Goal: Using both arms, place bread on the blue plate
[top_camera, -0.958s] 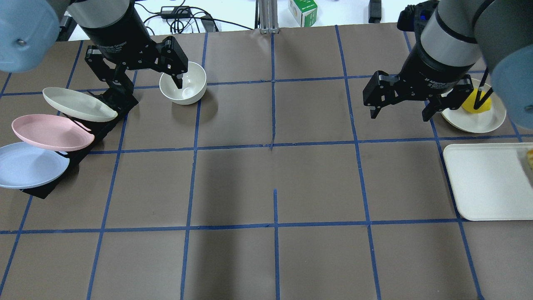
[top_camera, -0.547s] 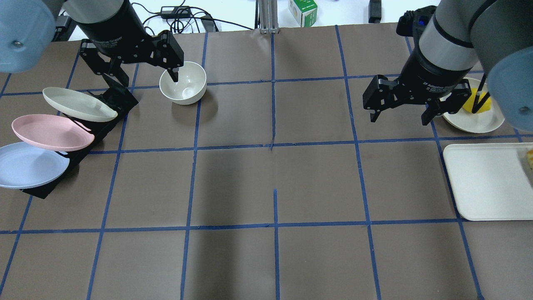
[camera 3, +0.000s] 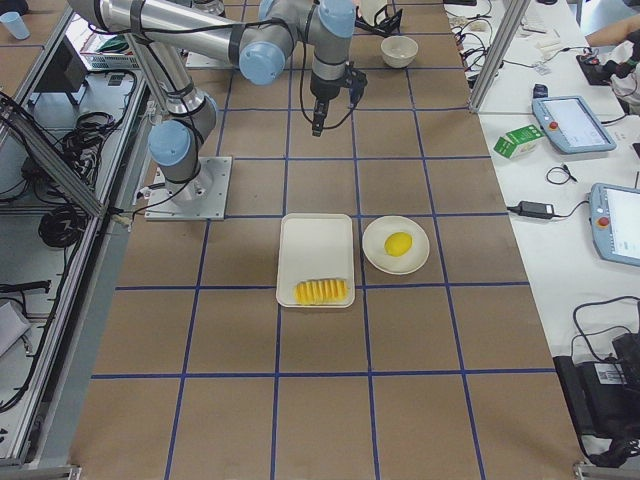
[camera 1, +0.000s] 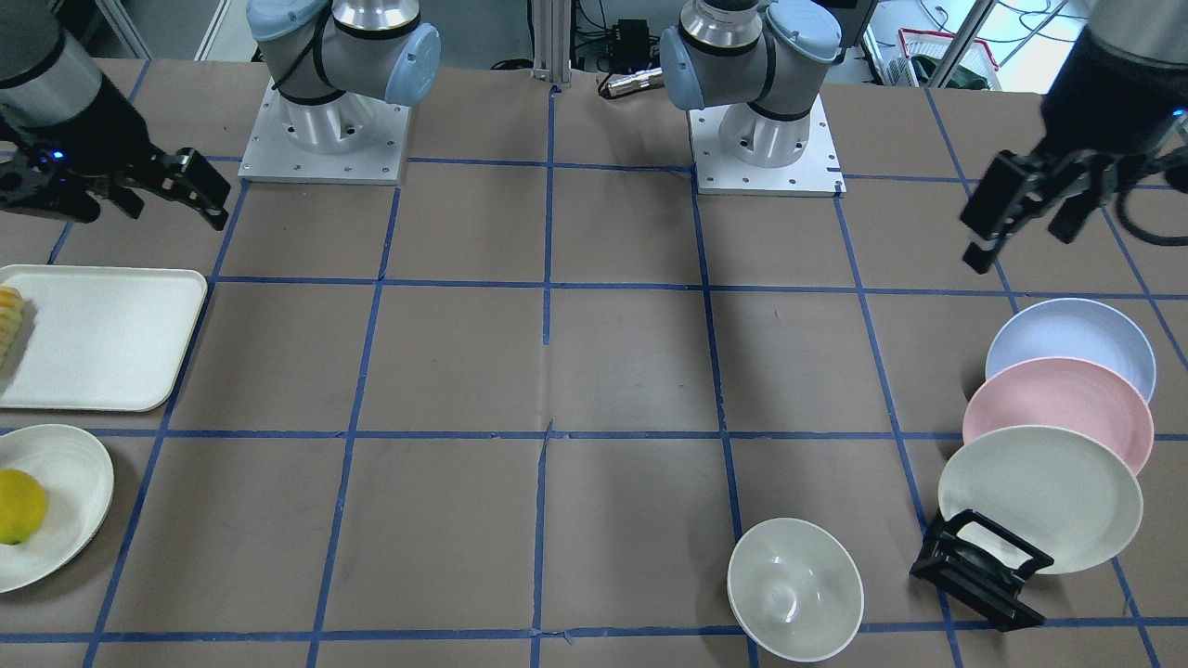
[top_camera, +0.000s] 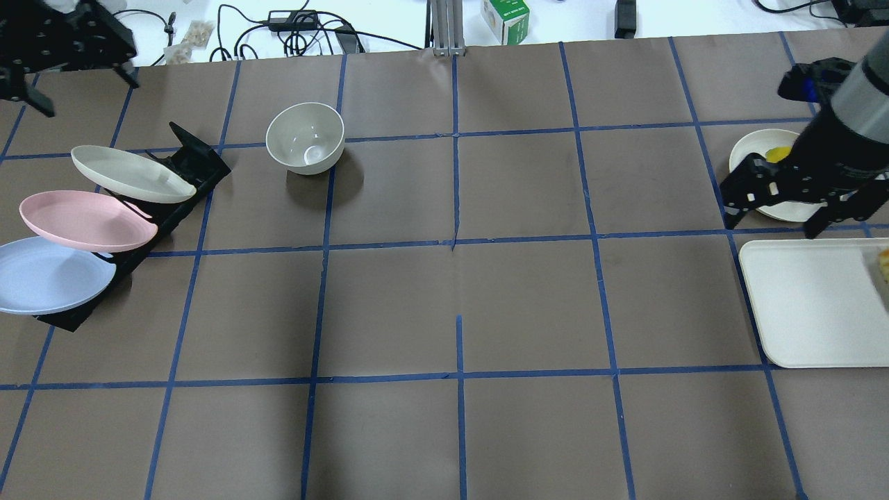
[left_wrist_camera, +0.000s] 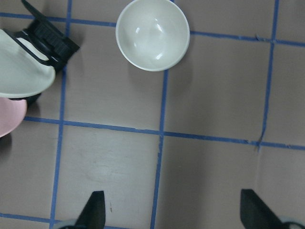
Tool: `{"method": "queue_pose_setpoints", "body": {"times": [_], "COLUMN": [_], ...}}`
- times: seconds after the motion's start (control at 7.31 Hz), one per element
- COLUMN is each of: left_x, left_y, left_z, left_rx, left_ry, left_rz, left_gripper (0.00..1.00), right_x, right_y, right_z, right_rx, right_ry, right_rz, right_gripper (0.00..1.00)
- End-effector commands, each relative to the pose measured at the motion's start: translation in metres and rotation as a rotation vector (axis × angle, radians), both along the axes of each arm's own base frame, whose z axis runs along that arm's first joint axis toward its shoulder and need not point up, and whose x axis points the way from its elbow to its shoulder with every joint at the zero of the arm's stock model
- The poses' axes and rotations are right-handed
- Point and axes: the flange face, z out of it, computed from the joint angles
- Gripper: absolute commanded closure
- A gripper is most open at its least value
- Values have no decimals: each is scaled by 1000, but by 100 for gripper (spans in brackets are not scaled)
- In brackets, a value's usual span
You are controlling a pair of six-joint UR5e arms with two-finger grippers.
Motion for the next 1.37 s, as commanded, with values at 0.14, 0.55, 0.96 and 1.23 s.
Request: {"method": "queue_pose_setpoints", "body": {"times": [0.14, 0.55, 0.96, 1.23], "left_x": [196, 288, 331, 341], "left_y": [42, 75, 81, 72], "left_z": [-38, -141, -222, -249], "left_rx": [78, 111, 256, 251], "left_ry": [46, 58, -65, -59], "left_rz": [374, 431, 422, 418], "left_gripper": [0, 0, 0, 0], "right_x": [-148, -281, -324, -334], "right_y": [25, 24, 5, -3], "right_z": [-23, -88, -155, -188], "right_rx": [66, 0, -19, -20], "right_ry": [23, 58, 76, 70], "right_rz": [69, 173, 187, 172], "right_gripper": [0, 0, 0, 0]}}
